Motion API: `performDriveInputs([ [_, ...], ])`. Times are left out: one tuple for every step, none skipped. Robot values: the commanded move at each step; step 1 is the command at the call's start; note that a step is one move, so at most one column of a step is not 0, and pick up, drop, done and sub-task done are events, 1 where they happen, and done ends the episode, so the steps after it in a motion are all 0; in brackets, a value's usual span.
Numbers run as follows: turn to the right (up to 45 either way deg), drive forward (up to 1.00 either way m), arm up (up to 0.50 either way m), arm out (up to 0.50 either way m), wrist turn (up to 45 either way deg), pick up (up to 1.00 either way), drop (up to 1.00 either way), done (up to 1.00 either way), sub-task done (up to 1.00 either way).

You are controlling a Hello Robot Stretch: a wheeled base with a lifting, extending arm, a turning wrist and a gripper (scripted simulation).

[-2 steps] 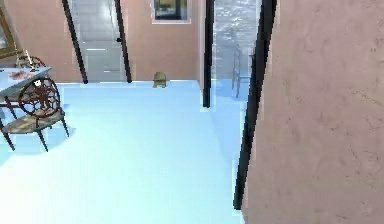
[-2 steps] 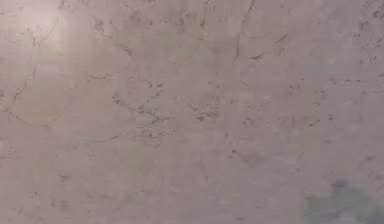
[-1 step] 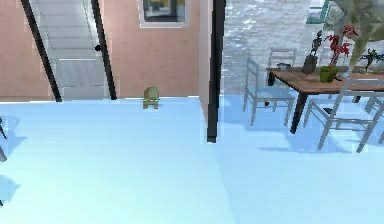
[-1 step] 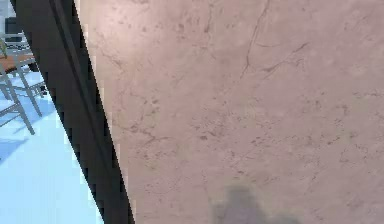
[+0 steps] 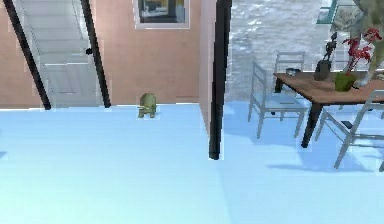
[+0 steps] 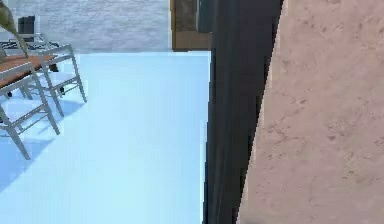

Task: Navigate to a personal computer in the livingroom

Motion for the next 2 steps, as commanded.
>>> performDriveInputs([
  [-45.0,0.00,0.00,0.00,0.0,0.00,0.00,0.00,0.00],
  [-15.0,0.00,0.00,0.00,0.0,0.00,0.00,0.00,0.00],
])
